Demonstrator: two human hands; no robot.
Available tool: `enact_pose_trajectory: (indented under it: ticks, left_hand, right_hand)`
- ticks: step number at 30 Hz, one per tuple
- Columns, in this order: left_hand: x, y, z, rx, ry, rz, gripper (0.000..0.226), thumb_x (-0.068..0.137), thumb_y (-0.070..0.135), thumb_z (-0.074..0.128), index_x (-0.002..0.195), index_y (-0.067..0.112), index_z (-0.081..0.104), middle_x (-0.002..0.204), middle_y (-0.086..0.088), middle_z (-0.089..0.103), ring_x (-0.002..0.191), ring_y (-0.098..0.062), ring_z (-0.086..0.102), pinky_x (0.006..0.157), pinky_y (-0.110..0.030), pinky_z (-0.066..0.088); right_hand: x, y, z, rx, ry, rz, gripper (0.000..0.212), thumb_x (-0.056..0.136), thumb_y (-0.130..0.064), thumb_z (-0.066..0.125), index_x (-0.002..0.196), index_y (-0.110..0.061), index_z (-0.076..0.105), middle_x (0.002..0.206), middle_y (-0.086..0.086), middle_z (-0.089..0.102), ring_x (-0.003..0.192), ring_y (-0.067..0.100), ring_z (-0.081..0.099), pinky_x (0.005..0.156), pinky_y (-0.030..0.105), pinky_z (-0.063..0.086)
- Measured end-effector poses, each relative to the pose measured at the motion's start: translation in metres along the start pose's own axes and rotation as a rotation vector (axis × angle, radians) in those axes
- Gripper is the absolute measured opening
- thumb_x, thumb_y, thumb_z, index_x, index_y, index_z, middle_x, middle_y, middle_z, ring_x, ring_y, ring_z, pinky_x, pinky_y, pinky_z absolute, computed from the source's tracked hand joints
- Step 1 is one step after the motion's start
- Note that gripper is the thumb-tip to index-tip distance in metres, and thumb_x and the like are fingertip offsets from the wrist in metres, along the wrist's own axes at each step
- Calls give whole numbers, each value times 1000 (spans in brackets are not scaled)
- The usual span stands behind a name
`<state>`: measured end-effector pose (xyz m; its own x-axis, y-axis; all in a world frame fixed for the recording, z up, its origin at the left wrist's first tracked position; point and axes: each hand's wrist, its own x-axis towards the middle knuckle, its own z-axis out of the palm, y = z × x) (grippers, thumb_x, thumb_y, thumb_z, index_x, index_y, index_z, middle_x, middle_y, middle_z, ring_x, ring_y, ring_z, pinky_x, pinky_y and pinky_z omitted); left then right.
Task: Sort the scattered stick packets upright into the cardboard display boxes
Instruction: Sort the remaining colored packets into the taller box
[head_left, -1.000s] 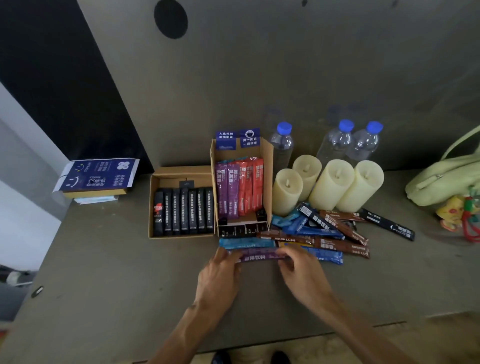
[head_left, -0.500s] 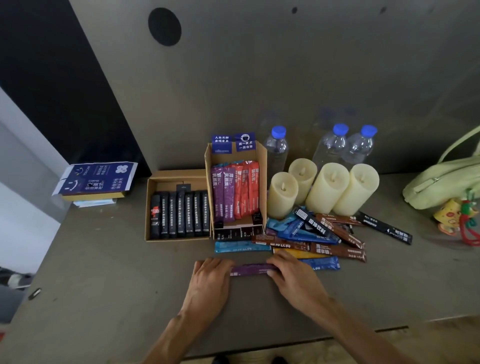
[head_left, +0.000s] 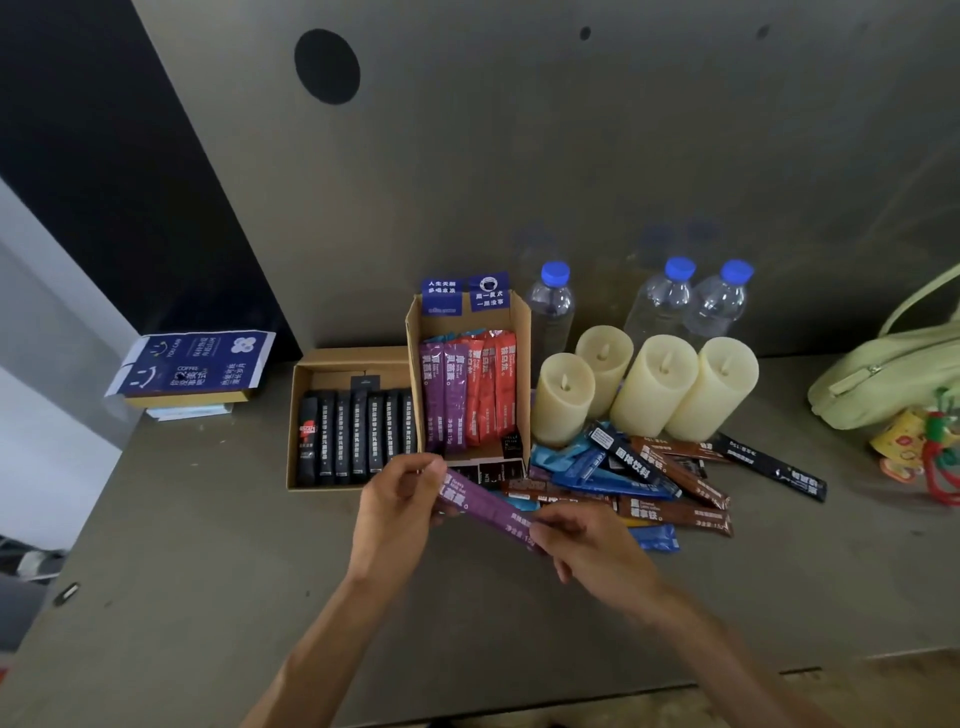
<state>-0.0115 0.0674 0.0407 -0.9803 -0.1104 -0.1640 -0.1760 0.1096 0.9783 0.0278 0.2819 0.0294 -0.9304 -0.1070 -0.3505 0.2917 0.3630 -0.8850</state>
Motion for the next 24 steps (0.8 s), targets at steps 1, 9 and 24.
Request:
enact_pose_trajectory:
  ticks: [1, 9, 24]
  left_hand:
    - [-2, 1, 1, -29, -12, -6, 12, 97, 22, 60, 102, 14, 68, 83, -1, 76, 74, -14, 73, 69, -29, 60]
    - [-6, -1, 21, 179, -306, -18, 11, 90, 4, 66, 90, 14, 70, 87, -2, 76, 80, -17, 72, 66, -27, 59]
    - [87, 40, 80, 650, -76, 213, 24, 90, 14, 62, 114, 18, 59, 101, -2, 71, 94, -23, 70, 83, -38, 59]
  right_hand:
    - [-1, 0, 1, 55, 11, 12, 12, 97, -23, 64, 96, -30, 74, 82, 3, 73, 57, 9, 56, 59, 18, 45]
    - [2, -6, 4, 105, 11, -26, 5, 93, -16, 69, 97, -17, 71, 90, -1, 76, 57, 15, 60, 57, 24, 50]
    - [62, -22, 1, -259, 351, -70, 16, 98, -11, 51, 90, -18, 63, 78, -1, 67, 68, 18, 67, 64, 44, 58]
